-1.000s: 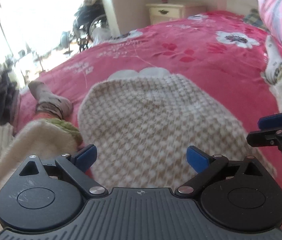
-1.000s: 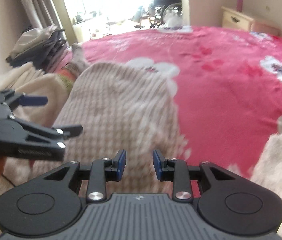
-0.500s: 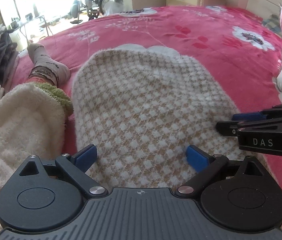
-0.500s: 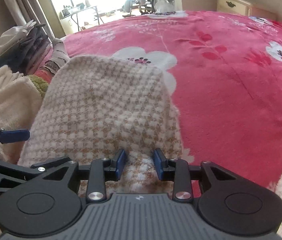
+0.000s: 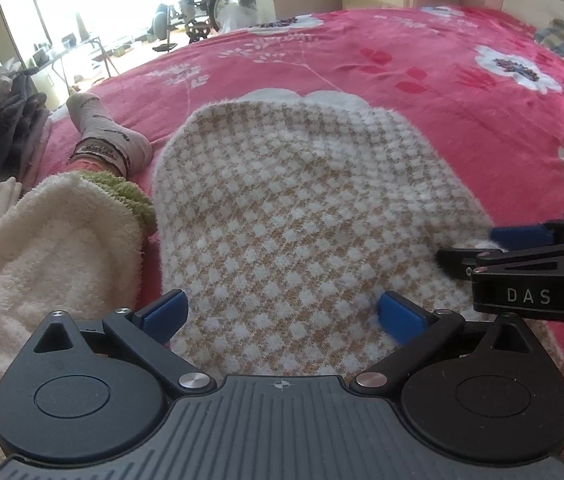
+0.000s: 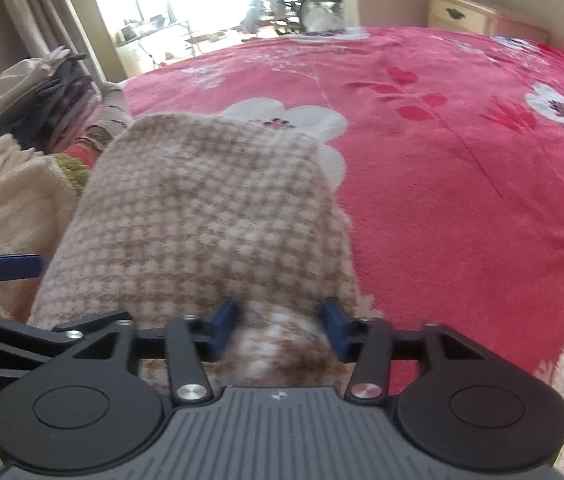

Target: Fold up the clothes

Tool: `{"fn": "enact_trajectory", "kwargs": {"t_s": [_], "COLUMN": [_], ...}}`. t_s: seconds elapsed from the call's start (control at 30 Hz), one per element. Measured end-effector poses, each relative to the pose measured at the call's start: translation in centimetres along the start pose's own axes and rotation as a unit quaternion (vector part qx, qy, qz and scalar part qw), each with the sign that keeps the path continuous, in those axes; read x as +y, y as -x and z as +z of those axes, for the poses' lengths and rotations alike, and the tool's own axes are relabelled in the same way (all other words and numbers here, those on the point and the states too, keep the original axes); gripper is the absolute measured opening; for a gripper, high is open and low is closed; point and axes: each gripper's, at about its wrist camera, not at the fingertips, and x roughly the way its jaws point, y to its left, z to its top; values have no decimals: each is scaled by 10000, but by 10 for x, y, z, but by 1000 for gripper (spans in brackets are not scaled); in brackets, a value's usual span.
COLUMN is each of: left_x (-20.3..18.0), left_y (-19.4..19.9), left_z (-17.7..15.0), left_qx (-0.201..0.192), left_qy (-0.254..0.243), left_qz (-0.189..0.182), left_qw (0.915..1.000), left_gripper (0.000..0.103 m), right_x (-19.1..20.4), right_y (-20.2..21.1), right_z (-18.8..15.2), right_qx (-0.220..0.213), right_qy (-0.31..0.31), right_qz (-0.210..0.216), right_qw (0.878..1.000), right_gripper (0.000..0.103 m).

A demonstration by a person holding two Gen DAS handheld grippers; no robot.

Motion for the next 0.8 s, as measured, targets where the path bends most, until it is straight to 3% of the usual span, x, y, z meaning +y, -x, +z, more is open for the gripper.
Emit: {"fn": "enact_trajectory", "kwargs": {"t_s": [0.1, 0.47, 0.8], "left_x": [-3, -13, -5], "left_y": [1, 1, 0], "left_z": [1, 1, 0], "left_qx": [6, -10, -38], "left_qy": [-61, -204, -77], "left_qz": [80, 290, 78], "left_qw": [9999, 9994, 9999], "left_gripper": [103, 103, 103], "right_x": [-10, -12, -14], "right_y": [0, -1, -1], "right_z": [-2, -5, -8], "right_qx": [1, -27, -121], "right_qy": [-302, -338, -408], "right_qz": [164, 237, 265], "right_qw": [9994, 9991, 9987], "right_gripper": [61, 62, 65]}}
